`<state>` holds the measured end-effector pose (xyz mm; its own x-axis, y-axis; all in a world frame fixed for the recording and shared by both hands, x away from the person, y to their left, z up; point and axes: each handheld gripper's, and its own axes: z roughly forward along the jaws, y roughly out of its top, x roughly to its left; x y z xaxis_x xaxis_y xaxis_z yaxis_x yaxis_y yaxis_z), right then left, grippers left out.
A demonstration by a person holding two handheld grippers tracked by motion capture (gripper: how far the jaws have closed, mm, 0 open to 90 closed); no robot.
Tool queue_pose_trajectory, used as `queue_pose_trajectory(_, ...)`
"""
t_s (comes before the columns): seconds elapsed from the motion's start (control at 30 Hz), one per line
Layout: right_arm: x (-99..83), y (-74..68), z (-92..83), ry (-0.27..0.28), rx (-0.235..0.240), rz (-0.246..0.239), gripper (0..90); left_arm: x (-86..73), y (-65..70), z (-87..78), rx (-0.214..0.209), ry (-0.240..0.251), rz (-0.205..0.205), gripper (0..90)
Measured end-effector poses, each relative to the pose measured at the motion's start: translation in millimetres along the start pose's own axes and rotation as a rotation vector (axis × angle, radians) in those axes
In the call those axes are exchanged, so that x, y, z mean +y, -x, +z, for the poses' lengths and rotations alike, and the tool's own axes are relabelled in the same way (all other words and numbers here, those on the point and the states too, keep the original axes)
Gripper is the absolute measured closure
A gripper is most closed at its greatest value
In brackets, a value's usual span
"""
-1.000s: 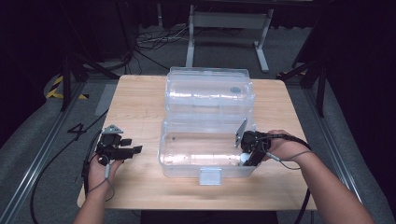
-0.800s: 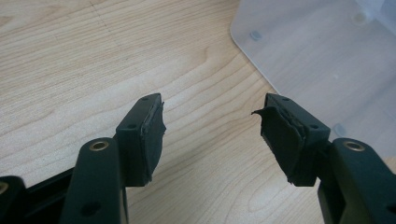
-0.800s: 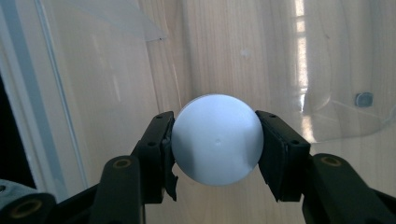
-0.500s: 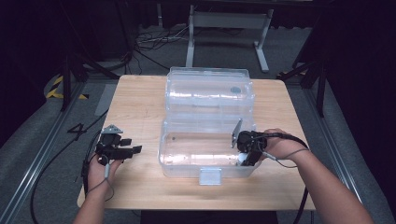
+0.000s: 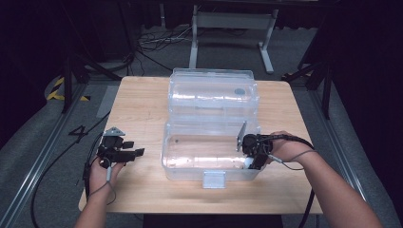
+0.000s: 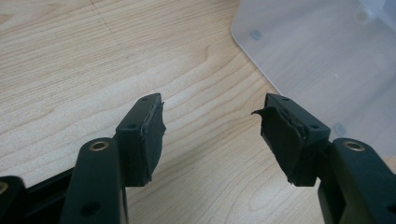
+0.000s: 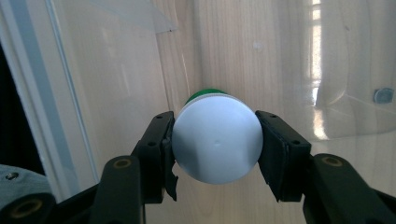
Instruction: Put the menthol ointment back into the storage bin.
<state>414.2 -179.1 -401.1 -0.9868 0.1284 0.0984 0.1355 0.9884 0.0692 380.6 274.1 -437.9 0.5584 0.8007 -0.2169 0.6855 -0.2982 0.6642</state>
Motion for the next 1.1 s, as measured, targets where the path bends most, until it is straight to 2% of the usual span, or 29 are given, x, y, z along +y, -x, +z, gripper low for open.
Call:
queue_pose_trajectory(0.07, -0.8, 0.8, -0.2, 0.015, 0.000, -0.008, 47.0, 0.0, -0.1, 0.1, 0.001, 0.000, 0.001, 39.7)
queue_pose_trajectory(0.1, -1.2, -0.1, -0.9, 0.021, 0.008, 0.008, 46.3, 0.0, -0.2, 0.1, 0.000, 0.000, 0.002, 39.7)
queue_pose_trajectory(0.2, -1.8, -0.5, -1.9, 0.028, 0.016, 0.010, 46.5, 0.0, 0.0, -0.1, -0.001, 0.000, 0.000, 39.7)
queue_pose_trajectory(0.27, -2.0, -0.1, -2.7, 0.036, 0.010, -0.007, 46.0, 0.0, 0.0, -0.3, -0.001, 0.002, 0.000, 39.7)
queue_pose_trajectory(0.33, -2.3, -0.8, -3.9, 0.041, 0.009, -0.003, 45.6, 0.1, 0.1, -0.5, 0.001, 0.001, 0.005, 39.7)
queue_pose_trajectory(0.6, -8.2, -2.4, -18.6, 0.151, 0.006, 0.022, 45.4, 0.7, 0.6, -0.7, 0.001, 0.007, 0.005, 39.8)
queue_pose_trajectory(0.67, -9.4, -2.6, -21.0, 0.159, -0.001, 0.025, 45.0, 0.9, 0.7, -1.0, 0.001, 0.008, 0.007, 40.1)
queue_pose_trajectory(0.73, -11.4, -2.7, -24.6, 0.194, -0.010, 0.039, 42.4, 1.9, 1.1, -1.6, -0.003, 0.016, 0.007, 40.3)
queue_pose_trajectory(0.77, -13.1, -3.4, -27.7, 0.211, -0.010, 0.058, 41.9, 2.6, 1.5, -1.8, -0.006, 0.019, 0.007, 40.9)
queue_pose_trajectory(0.9, -17.5, -2.9, -35.1, 0.278, -0.029, 0.072, 42.7, 6.5, 3.1, -0.6, -0.069, 0.017, 0.015, 48.7)
queue_pose_trajectory(0.97, -18.7, -3.3, -37.8, 0.291, -0.040, 0.070, 43.0, 8.1, 5.5, -0.4, -0.081, 0.019, 0.021, 50.0)
queue_pose_trajectory(1.0, -19.5, -4.2, -39.5, 0.297, -0.047, 0.083, 41.9, 8.7, 7.2, -0.3, -0.080, 0.025, 0.023, 50.2)
queue_pose_trajectory(1.1, -21.7, -3.7, -44.6, 0.345, -0.072, 0.088, 37.5, 10.8, 9.8, -1.0, -0.091, 0.023, 0.027, 51.0)
